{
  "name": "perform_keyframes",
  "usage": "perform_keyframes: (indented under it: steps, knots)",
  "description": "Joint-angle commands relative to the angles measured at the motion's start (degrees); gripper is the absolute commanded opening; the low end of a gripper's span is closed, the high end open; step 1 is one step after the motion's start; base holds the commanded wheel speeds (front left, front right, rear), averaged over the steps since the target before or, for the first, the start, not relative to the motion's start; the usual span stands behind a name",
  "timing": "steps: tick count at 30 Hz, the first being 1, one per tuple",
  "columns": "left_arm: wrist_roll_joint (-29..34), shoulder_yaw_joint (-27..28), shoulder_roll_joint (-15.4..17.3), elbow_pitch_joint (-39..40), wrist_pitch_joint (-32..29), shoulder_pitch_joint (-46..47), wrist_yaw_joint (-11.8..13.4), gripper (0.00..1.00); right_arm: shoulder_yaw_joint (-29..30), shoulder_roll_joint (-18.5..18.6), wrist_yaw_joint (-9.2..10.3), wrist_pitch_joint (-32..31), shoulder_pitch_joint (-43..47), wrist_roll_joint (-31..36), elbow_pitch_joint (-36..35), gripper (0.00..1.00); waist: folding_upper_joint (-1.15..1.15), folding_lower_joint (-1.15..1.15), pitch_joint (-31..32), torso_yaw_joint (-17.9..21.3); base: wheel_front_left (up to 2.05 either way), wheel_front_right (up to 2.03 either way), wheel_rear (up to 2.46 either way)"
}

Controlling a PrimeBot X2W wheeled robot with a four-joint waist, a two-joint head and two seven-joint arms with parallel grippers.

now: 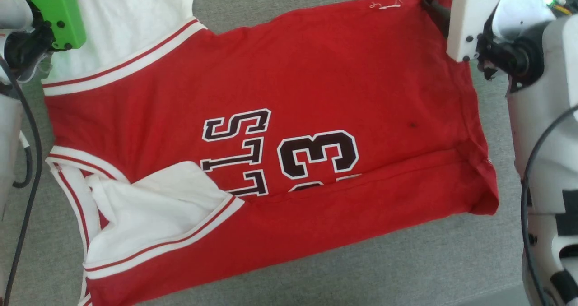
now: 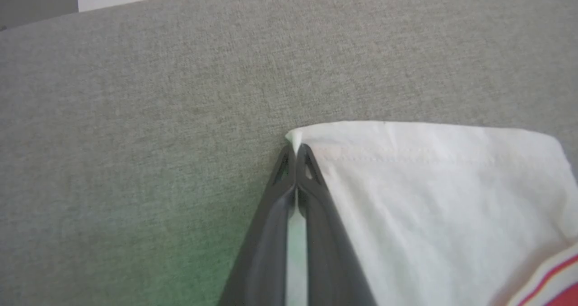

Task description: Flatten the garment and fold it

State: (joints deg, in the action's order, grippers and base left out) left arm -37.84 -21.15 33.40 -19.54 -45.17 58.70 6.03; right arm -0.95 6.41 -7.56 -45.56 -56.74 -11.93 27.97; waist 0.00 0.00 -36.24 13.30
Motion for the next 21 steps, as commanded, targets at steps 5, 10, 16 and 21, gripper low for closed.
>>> perform_keyframes:
  steps: [5,10,16,21]
  knots:
    - [-0.1,-1.0,-0.8,-1.9,0.9,-0.6,-0.9,0.00,0.3,0.1,0.08,-5.8,-2.9,3.4,2.7,0.16,0.00,0.00,-0.2,-1.1,0.00,0.00,0.00]
    - [0.3,-1.0,-1.8,-2.7,4.9,-0.6,-1.5,0.00,0.7,0.3,0.08,-4.6,-3.2,4.6,3.0,0.00,0.00,0.00,0.6,-2.0,0.00,0.00,0.00]
    - [1.0,0.5,-4.0,-2.7,20.3,-4.3,-4.0,0.00,-0.9,1.0,0.08,7.0,2.5,3.4,0.4,0.00,0.00,0.00,5.1,-3.2,0.00,0.00,0.00]
    - [0.4,2.1,-5.9,0.3,34.2,-12.6,-6.0,0.00,-2.6,1.9,0.08,19.5,10.2,1.6,-2.4,0.00,0.00,0.00,10.9,-5.0,0.00,0.00,0.00]
